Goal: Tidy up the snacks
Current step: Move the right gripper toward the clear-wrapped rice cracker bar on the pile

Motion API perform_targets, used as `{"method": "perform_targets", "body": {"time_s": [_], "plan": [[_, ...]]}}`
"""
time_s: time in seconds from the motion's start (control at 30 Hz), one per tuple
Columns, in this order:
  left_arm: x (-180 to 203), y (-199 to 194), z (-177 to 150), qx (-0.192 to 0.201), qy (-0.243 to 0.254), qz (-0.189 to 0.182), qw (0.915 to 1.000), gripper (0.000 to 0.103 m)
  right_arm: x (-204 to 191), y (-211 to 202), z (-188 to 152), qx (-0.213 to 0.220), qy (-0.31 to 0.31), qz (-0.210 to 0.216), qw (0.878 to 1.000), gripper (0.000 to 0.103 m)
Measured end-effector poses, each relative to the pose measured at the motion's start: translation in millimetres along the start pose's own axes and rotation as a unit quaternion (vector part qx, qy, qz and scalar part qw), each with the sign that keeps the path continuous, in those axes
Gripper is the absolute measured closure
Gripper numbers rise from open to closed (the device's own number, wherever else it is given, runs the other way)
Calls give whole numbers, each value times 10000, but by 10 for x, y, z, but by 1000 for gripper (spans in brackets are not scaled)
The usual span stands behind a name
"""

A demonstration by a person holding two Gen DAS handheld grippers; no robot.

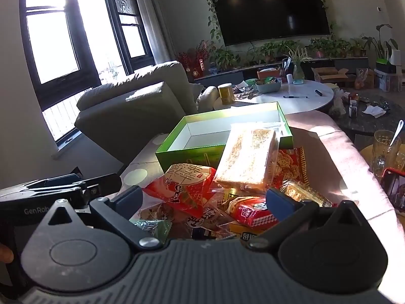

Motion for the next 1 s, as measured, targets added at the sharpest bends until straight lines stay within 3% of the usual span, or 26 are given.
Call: {"method": "perform_targets", "body": {"time_s": [1.0], "plan": [[62,39,-27,-76,25,-103,9999,1,51,-8,-1,-3,57,-110,9999,22]]}}
Point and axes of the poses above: each gripper's, at about its wrist camera, not at the fingertips, and y roughly the way its jaws point, x to its right, z to its top, the point moved 3 cm from there along y, roughly the way its jaws point, and after that the axes turned 9 degrees about y, right-handed, at the moved point
